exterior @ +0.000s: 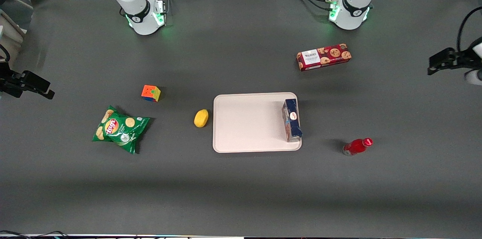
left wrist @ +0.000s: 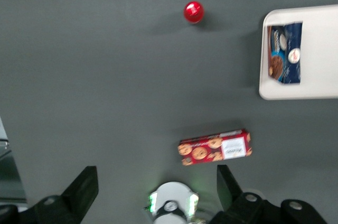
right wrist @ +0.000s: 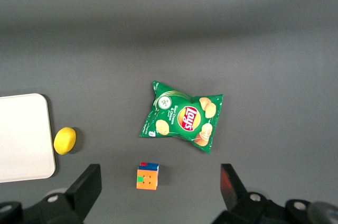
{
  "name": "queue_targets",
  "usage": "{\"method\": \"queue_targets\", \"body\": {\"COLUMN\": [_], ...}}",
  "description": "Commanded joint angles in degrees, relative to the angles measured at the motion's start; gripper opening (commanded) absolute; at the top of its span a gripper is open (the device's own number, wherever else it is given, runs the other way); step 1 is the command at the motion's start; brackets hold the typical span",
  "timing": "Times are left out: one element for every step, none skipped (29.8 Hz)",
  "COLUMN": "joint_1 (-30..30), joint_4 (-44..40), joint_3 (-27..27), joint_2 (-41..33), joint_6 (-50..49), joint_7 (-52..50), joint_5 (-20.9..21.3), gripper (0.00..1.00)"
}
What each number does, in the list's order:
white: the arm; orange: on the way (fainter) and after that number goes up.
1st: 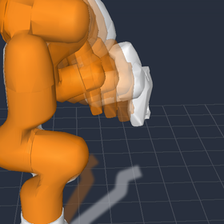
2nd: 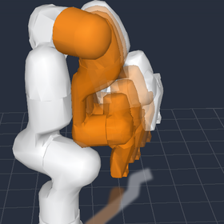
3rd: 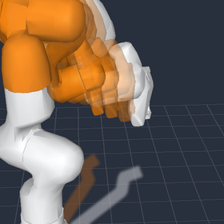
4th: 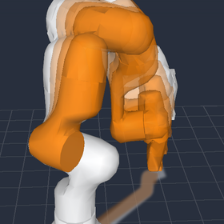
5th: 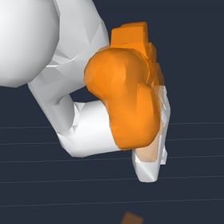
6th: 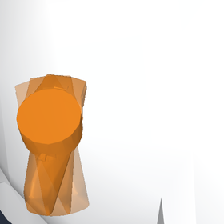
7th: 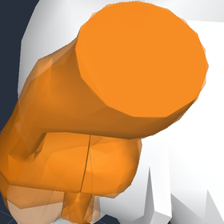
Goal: Place cookie box on tray
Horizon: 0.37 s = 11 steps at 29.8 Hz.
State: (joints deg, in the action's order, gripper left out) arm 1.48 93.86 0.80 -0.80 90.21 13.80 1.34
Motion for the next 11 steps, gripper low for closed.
{"method": "queue_targets", "body": {"joint_1": [-2.7,-2.7,-2.6,-2.6,-2.6,-2.6,-2.6,-2.7,-2.7,-2.7,-2.7], "joint_4": [5.5,5.4,5.1,4.9,4.8,4.7,4.6,4.3,4.0,3.7,3.6], "joint_3": [2.3,2.2,2.2,2.1,2.1,2.1,2.0,1.9,1.9,1.9,1.8], "joint_2": [-4.7,-4.7,-4.6,-4.5,-4.3,-4.2,-4.2,-4.2,-4.2,-4.1,-3.9], "joint_6": [2.7,2.7,2.6,2.5,2.5,2.5,2.5,2.5,2.5,2.5,2.8], "joint_7": [0.2,-0.1,-0.2,-0.2,-0.2,-0.2,-0.2,-0.1,0.0,0.0,0.0], "joint_5": [-0.5,-0.5,-0.5,-0.4,-0.5,-0.4,-0.3,-0.3,-0.2,-0.2,-0.2], "gripper": [1.0,1.0,1.0,1.0,1.0,1.0,1.0,1.0,1.0,1.0,1.0]}}
